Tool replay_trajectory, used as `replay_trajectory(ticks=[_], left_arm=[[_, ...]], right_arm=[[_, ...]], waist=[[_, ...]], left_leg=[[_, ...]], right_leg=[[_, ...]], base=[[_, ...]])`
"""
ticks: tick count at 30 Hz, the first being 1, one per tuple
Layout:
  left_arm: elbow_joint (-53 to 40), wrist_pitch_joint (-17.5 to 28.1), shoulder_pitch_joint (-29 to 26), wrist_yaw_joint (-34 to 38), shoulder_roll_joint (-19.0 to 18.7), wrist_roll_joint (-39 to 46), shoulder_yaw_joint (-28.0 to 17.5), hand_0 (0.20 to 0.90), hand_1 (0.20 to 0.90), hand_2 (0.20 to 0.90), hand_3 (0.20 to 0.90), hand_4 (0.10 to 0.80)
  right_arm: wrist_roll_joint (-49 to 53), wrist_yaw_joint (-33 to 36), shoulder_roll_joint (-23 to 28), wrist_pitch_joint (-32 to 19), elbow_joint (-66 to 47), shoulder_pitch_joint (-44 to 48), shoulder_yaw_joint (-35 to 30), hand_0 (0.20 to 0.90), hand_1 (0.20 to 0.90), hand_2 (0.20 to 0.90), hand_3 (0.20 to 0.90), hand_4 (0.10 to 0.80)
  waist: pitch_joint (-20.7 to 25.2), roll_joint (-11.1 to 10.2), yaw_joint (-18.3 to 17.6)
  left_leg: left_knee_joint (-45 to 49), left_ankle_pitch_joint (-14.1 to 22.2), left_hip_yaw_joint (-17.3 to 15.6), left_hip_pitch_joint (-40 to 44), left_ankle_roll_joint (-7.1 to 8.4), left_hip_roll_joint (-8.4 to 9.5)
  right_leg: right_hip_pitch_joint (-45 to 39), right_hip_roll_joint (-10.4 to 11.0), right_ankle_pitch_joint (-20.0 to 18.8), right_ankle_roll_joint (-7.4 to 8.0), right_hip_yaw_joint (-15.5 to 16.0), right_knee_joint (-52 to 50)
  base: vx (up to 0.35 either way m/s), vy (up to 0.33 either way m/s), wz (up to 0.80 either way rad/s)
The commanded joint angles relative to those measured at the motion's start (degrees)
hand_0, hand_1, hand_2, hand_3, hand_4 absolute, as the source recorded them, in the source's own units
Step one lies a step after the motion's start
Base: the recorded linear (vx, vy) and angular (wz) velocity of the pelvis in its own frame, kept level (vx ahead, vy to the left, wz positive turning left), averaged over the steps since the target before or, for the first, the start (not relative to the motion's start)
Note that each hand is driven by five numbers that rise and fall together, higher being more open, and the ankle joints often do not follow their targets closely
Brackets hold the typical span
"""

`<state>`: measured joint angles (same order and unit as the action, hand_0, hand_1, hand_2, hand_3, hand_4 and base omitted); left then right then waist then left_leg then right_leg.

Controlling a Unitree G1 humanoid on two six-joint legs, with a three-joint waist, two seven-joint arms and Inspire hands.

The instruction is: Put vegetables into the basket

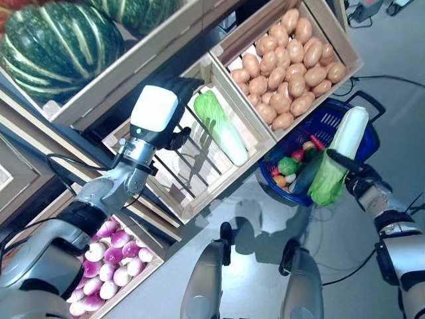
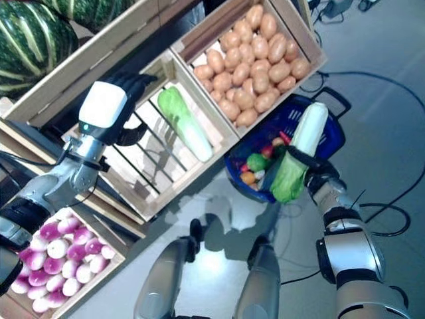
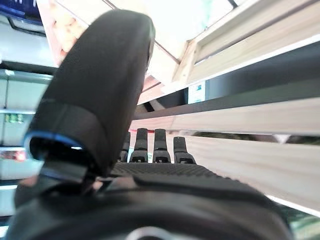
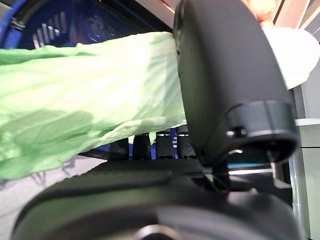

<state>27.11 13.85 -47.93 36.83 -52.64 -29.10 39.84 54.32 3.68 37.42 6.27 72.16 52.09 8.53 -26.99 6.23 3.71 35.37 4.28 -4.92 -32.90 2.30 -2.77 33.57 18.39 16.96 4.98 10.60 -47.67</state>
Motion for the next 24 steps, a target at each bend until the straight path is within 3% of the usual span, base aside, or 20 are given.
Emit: replay_trajectory(ticks=[1, 14, 19, 24], left_arm=[[-2.2, -1.9, -5.3, 7.9, -2.6, -0.1, -6.0, 0.900, 0.900, 0.900, 0.900, 0.800], [-5.2, -4.8, -10.6, 12.6, -6.5, -4.9, -3.7, 0.900, 0.900, 0.900, 0.900, 0.800], [-4.4, -5.5, -15.4, 13.9, -7.7, -5.0, 0.2, 0.900, 0.900, 0.900, 0.900, 0.800], [-4.5, -6.9, -17.8, 13.6, -8.1, -5.5, 1.9, 0.900, 0.900, 0.900, 0.900, 0.800]], right_arm=[[0.4, 3.6, 4.6, -2.0, -1.1, 5.6, 2.0, 0.300, 0.300, 0.300, 0.300, 0.400], [0.9, 2.5, 7.5, -1.4, -1.3, 10.0, 3.7, 0.300, 0.300, 0.300, 0.300, 0.400], [2.4, 1.5, 8.6, 1.3, 1.2, 15.4, 6.3, 0.300, 0.300, 0.300, 0.300, 0.400], [1.6, -1.8, 8.5, 0.9, 1.3, 18.1, 8.0, 0.300, 0.300, 0.300, 0.300, 0.400]], waist=[[3.3, 1.4, -1.5], [0.9, 3.0, -3.3], [-0.1, 3.8, -3.8], [-0.7, 4.2, -3.9]], left_leg=[[3.3, 5.8, -1.3, -0.8, 0.49, -0.41], [14.6, 10.0, -1.6, -8.8, 0.40, -1.93], [19.0, 10.7, -1.5, -12.7, 0.34, -2.34], [21.9, 11.3, -1.1, -15.6, 0.21, -2.37]], right_leg=[[-0.1, -2.4, -0.1, -5.15, -0.7, -2.1], [9.6, -2.5, 3.2, -6.15, -4.6, -12.9], [13.8, -2.4, 4.4, -6.42, -5.8, -17.2], [16.8, -2.4, 4.8, -6.43, -6.6, -19.8]], base=[[-0.031, 0.023, 0.01], [-0.049, 0.000, -0.03], [-0.051, -0.007, -0.02], [-0.058, 0.003, 0.00]])
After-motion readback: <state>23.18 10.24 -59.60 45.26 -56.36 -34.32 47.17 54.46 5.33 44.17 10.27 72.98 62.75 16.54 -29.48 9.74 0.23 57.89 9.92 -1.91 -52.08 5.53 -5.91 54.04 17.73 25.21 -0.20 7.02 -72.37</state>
